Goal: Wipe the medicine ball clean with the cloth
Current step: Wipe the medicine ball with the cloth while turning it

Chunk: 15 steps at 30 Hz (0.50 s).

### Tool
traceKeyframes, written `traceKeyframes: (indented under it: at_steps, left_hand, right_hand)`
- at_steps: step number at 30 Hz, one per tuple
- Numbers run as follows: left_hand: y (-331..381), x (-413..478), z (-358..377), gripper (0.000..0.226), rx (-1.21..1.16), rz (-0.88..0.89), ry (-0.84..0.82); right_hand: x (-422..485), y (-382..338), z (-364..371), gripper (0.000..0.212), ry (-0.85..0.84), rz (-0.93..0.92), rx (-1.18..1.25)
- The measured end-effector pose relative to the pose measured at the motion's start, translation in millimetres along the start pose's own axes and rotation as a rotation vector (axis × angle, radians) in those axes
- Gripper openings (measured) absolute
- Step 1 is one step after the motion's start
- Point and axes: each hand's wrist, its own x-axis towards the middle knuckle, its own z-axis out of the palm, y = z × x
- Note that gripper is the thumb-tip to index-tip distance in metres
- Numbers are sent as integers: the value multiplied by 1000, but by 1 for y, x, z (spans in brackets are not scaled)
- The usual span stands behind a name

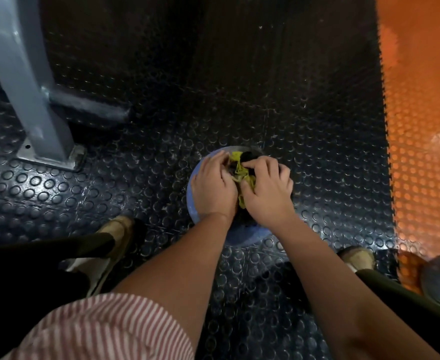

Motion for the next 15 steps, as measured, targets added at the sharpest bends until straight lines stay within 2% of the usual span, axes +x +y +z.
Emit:
traceKeyframes:
  at_steps: [4,8,10,12,15]
  left_hand:
    - [-3,-7,8,51,-10,13,98]
    - [-13,-11,16,56,-23,96,148]
    - [-13,-5,15,57,-61,58,140]
    - [-8,-1,14,52,-93,-17,131]
    - [-2,0,11,52,-99,-56,124]
  right_hand:
    - [49,-8,-10,31,-81,157,-31]
    - [107,-5,-6,33,-327,268,-16]
    - [121,-5,-1,23,-315,284,82]
    - [121,-7,0,31,-269,284,101]
    - [98,-9,-1,38,-150,214,-34]
